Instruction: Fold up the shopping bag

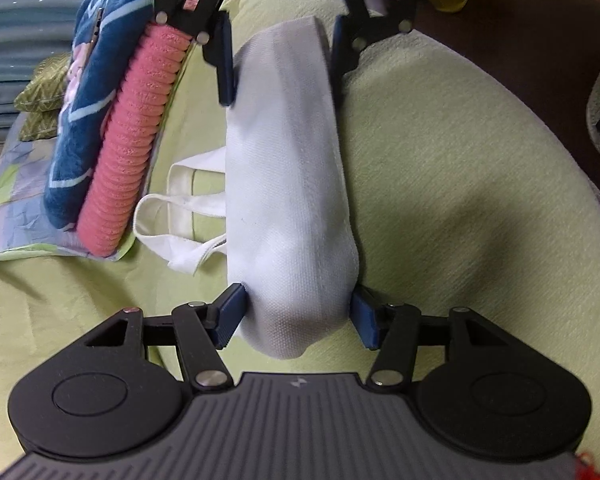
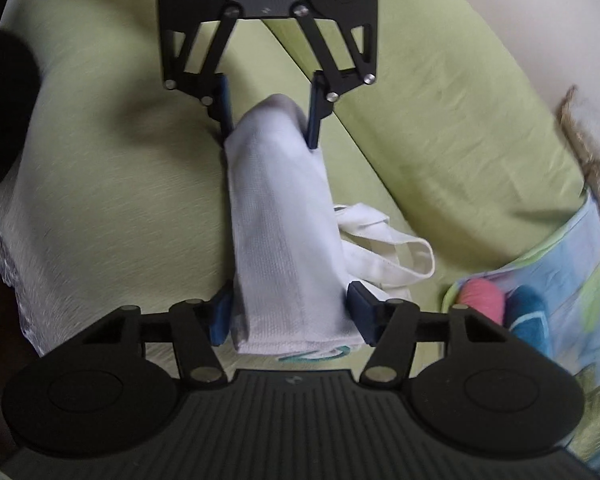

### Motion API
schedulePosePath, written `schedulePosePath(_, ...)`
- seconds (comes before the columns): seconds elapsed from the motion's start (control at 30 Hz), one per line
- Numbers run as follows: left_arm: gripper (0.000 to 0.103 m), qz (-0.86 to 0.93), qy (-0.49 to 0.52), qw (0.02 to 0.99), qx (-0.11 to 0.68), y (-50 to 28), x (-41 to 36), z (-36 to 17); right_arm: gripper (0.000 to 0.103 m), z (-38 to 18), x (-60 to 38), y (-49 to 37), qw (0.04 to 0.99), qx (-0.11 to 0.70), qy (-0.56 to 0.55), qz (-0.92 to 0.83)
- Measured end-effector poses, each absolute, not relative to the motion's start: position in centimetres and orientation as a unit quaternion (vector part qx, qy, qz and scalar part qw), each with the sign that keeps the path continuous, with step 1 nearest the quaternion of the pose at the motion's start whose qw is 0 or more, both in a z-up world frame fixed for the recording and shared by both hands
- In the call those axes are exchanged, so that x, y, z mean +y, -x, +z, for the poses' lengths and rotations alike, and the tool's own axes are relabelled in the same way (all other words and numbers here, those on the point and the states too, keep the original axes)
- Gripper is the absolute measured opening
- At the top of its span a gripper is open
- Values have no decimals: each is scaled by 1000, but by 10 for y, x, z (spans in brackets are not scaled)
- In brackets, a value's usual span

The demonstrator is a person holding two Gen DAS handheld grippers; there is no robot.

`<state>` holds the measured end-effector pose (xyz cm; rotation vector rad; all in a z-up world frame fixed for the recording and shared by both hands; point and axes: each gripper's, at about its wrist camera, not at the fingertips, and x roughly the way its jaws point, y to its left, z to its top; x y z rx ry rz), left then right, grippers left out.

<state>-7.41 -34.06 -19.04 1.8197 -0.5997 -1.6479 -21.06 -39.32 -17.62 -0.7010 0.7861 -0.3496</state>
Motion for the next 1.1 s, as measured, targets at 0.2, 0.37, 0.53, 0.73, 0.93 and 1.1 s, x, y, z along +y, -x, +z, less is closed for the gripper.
schedulePosePath(0.2, 59, -658, -662, 316, -167, 66, -356, -177, 55, -165, -416, 202, 878, 367, 253, -174)
schedulePosePath(0.37, 59, -679, -641, 336, -124, 64, -356, -167, 54, -147, -426, 201, 898, 373, 153, -178)
schedulePosePath(0.53, 59, -710, -628, 309, -75, 63, -340, -150, 54, -131, -426, 213, 912, 377, 63, -147)
schedulePosePath(0.73, 59, -731, -599, 325, -35, 59, -346, -136, 54, -117, -459, 225, 914, 380, -104, -101)
schedulePosePath(0.93, 60, -739, -577, 348, -8, 57, -357, -129, 52, -122, -533, 230, 883, 368, -285, -64)
schedulePosePath(1.1, 66, -731, -572, 371, -15, 60, -363, -133, 52, -126, -564, 228, 857, 374, -352, -48)
